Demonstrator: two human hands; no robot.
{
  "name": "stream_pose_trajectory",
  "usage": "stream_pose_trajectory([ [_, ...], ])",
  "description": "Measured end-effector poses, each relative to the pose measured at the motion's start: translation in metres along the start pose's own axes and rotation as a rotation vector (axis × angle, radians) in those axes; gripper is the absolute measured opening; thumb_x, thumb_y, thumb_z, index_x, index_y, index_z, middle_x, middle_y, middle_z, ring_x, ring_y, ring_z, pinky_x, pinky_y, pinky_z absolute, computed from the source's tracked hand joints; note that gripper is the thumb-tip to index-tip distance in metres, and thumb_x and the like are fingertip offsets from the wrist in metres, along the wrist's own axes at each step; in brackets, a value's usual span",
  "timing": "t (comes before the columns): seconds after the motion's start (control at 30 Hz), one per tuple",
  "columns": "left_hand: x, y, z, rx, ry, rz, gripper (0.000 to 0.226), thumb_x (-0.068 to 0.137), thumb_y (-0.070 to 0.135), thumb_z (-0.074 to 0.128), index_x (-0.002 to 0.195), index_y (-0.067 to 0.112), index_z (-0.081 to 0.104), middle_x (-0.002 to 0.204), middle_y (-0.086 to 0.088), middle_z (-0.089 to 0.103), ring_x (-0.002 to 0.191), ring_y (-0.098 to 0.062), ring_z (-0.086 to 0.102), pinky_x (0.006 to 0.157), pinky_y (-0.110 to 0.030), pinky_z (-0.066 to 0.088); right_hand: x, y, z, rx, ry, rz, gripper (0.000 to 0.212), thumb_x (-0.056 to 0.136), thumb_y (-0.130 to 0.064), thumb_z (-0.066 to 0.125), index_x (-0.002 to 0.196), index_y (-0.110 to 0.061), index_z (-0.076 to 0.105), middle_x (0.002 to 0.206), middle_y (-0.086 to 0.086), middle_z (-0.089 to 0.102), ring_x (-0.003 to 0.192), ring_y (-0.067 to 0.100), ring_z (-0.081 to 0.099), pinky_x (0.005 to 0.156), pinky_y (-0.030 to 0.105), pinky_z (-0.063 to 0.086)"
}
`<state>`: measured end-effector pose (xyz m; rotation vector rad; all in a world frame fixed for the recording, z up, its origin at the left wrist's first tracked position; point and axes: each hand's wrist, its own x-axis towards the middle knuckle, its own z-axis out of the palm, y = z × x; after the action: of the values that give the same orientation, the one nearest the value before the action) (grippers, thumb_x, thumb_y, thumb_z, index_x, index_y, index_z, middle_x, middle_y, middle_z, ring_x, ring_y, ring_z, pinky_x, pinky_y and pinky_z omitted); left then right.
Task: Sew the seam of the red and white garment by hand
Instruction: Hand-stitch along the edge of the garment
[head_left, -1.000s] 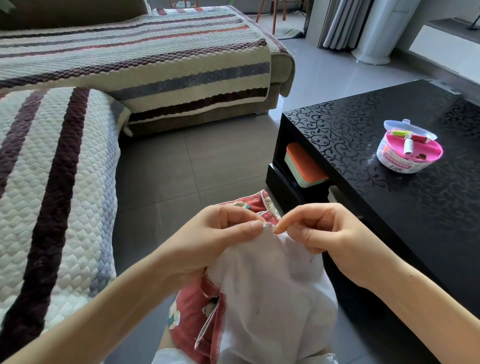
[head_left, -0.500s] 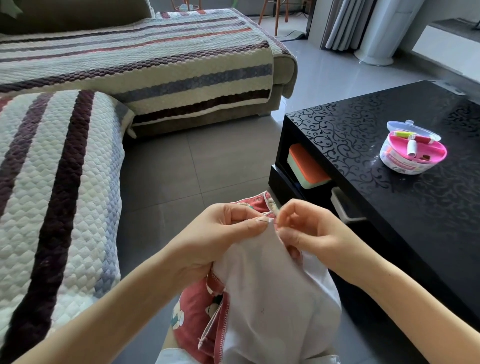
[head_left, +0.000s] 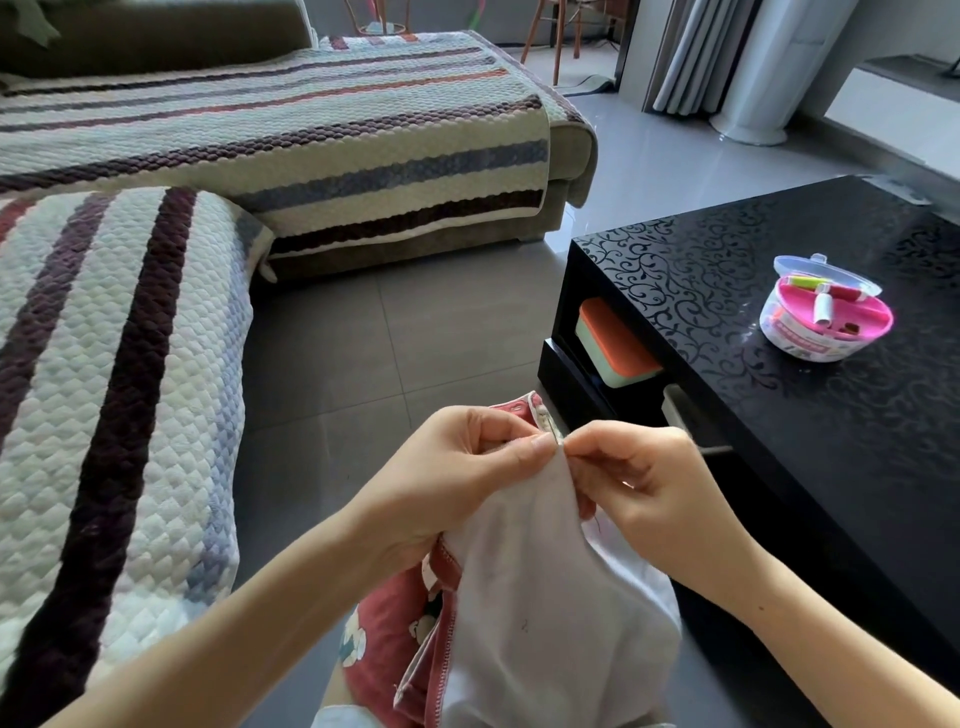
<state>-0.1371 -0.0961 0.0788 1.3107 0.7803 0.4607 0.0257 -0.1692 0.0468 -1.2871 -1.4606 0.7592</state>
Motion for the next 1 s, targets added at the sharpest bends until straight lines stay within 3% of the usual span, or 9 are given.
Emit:
stream_pose_trajectory([
  [0.1,0.003,-0.005,0.0,0.081,0.046,0.047,0.017,0.075,0.03,0.077,0.074,0.013,0.073,0.075,-0.002,0.071,0.069,-0.008,0.061,0.066,-0.019,0.048,-0.001,0.002,0.004,-0.027,0.053,-0.012,0.011,0.084,-0.006,0.058,0.084,-0.007,0.069,0.062,0.004,0.063,0.053,0.019,0.06,0.054,0.034,0.052],
  [0.27,0.005,-0.014,0.001,0.174,0.086,0.079,0.022,0.073,0.036,0.067,0.077,0.016,0.075,0.082,-0.003,0.075,0.078,-0.008,0.066,0.081,-0.033,0.052,-0.005,0.003,0.006,-0.021,0.022,0.049,0.03,0.085,-0.01,0.054,0.101,-0.036,0.055,0.071,0.002,0.068,0.065,0.018,0.068,0.067,0.026,0.054],
  [0.4,0.006,-0.014,0.001,0.235,0.113,0.108,0.023,0.072,0.042,0.068,0.078,0.021,0.076,0.083,-0.001,0.075,0.081,-0.011,0.068,0.086,-0.041,0.052,-0.006,-0.002,0.006,-0.027,0.019,0.017,0.007,0.095,-0.028,0.05,0.099,-0.024,0.055,0.069,0.003,0.067,0.063,0.019,0.067,0.063,0.027,0.055],
  [0.47,0.007,-0.014,0.001,0.272,0.109,0.115,0.025,0.073,0.044,0.067,0.08,0.021,0.076,0.082,0.003,0.075,0.083,-0.01,0.069,0.086,-0.041,0.052,-0.005,0.0,0.006,-0.123,0.035,-0.006,0.013,0.096,-0.041,0.045,0.096,-0.03,0.053,0.067,0.004,0.066,0.06,0.023,0.065,0.059,0.038,0.055],
  [0.53,0.007,-0.013,0.002,0.3,0.109,0.127,0.026,0.073,0.046,0.067,0.079,0.022,0.076,0.08,0.005,0.074,0.079,-0.008,0.067,0.084,-0.042,0.052,-0.003,0.001,0.007,-0.294,0.072,-0.093,0.015,0.097,-0.044,0.042,0.097,-0.031,0.05,0.069,0.001,0.064,0.057,0.017,0.062,0.053,0.036,0.053],
  [0.6,0.007,-0.013,0.002,0.303,0.125,0.14,0.025,0.072,0.045,0.068,0.079,0.022,0.076,0.08,0.005,0.074,0.078,-0.008,0.067,0.084,-0.044,0.052,-0.001,-0.001,0.008,-0.582,0.17,-0.294,0.006,0.096,-0.031,0.049,0.097,-0.026,0.052,0.076,-0.006,0.062,0.057,0.005,0.057,0.051,0.019,0.048],
  [0.67,0.007,-0.014,0.002,0.291,0.137,0.148,0.026,0.073,0.044,0.068,0.08,0.02,0.076,0.083,0.002,0.075,0.083,-0.015,0.07,0.086,-0.046,0.053,0.001,-0.005,0.012,-0.814,0.294,-0.407,0.004,0.091,-0.018,0.056,0.093,-0.02,0.059,0.081,-0.006,0.065,0.064,0.015,0.061,0.052,0.027,0.046],
  [0.87,0.003,-0.019,0.003,0.333,0.099,0.16,0.026,0.076,0.036,0.064,0.083,0.013,0.076,0.085,-0.002,0.074,0.082,-0.019,0.069,0.08,-0.043,0.054,0.006,-0.008,0.014,-0.744,0.247,-0.592,0.016,0.087,-0.011,0.055,0.078,-0.007,0.068,0.099,0.0,0.059,0.093,0.018,0.052,0.082,0.033,0.037],
  [1.0,0.001,-0.018,0.003,0.35,0.094,0.19,0.02,0.082,0.03,0.066,0.084,0.013,0.075,0.082,0.0,0.073,0.078,-0.011,0.065,0.076,-0.043,0.053,0.009,-0.004,0.017,-0.706,0.19,-0.676,0.015,0.084,0.002,0.054,0.087,-0.013,0.053,0.102,-0.003,0.052,0.095,0.02,0.051,0.084,0.037,0.038],
])
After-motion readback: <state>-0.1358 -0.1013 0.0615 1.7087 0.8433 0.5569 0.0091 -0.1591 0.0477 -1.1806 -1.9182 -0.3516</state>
